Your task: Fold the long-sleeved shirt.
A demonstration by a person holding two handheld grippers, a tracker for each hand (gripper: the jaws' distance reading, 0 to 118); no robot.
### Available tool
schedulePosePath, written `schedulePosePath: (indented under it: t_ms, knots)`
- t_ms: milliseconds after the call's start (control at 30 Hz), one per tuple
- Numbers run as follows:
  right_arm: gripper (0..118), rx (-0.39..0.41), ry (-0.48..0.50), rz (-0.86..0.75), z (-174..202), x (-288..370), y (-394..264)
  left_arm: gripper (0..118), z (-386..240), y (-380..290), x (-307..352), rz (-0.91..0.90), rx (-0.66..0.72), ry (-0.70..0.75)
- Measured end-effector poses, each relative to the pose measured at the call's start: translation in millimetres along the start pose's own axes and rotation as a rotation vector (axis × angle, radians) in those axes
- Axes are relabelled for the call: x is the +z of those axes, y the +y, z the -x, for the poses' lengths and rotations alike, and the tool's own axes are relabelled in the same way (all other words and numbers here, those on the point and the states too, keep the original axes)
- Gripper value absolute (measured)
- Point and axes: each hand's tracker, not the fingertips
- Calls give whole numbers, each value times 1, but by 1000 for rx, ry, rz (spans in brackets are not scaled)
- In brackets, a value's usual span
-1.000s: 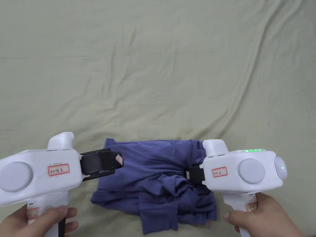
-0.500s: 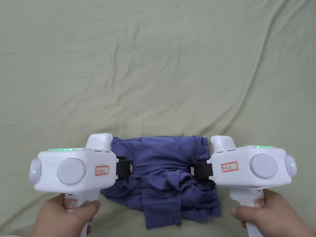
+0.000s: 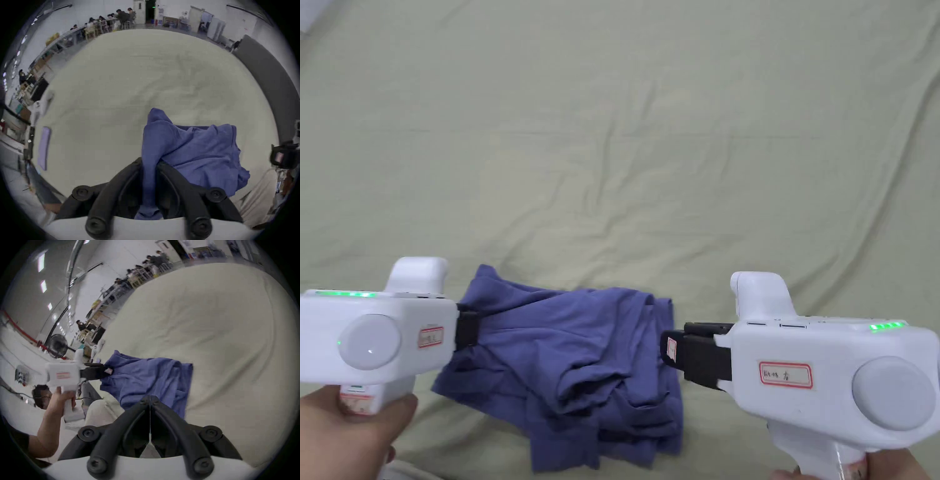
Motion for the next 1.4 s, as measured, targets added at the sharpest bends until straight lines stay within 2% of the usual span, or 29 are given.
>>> schedulePosePath:
  t_ms: [167,300,433,500,567,600,633,667,700,800,900,933,967,1000,1033,1067,1100,1233,1367,1400]
  knots:
    - [3,28,51,6,51,-26,12,9,80,-1,4,69,23,237]
    - [3,144,104,32,111,-52,14,9,135,-10,-5,120,109,280]
    - [3,236,178,77,165,-70,8,9,159,-19,-21,200,70,376]
    - [3,282,201,90,179,-72,4,9,164,-20,-25,198,74,367]
    - [3,287,200,94,182,-71,1,9,162,-20,-25,198,93,350]
    - [3,292,199,100,182,-70,1,16,162,-17,-27,193,101,354]
    - [3,294,197,107,180,-70,1,48,159,-16,-25,178,108,379]
    - [3,293,192,109,178,-69,1,112,154,-15,-22,154,93,437]
    - [3,292,183,108,173,-67,1,118,150,-13,-17,158,75,466]
    - [3,272,153,97,163,-62,3,118,146,-12,6,11,75,459]
    - [3,244,138,73,153,-53,7,118,138,5,25,-43,87,425]
    - [3,236,127,52,149,-48,9,116,129,9,33,-64,101,393]
    - [3,228,118,34,145,-42,10,63,120,13,41,-71,125,346]
    - [3,211,102,3,138,-33,14,63,104,15,51,-92,152,272]
    - [3,199,84,-25,131,-25,17,33,91,19,60,-147,176,219]
    - [3,188,57,-56,123,-14,21,0,71,23,68,-209,164,234]
    - [3,177,31,-96,112,0,26,0,44,20,72,-317,134,256]
    - [3,148,-135,-288,75,68,59,0,-43,49,108,-529,77,152]
    - [3,199,-320,-533,55,155,98,0,-84,103,153,-758,22,149]
    - [3,213,-364,-593,53,177,108,0,-111,111,170,-820,25,155]
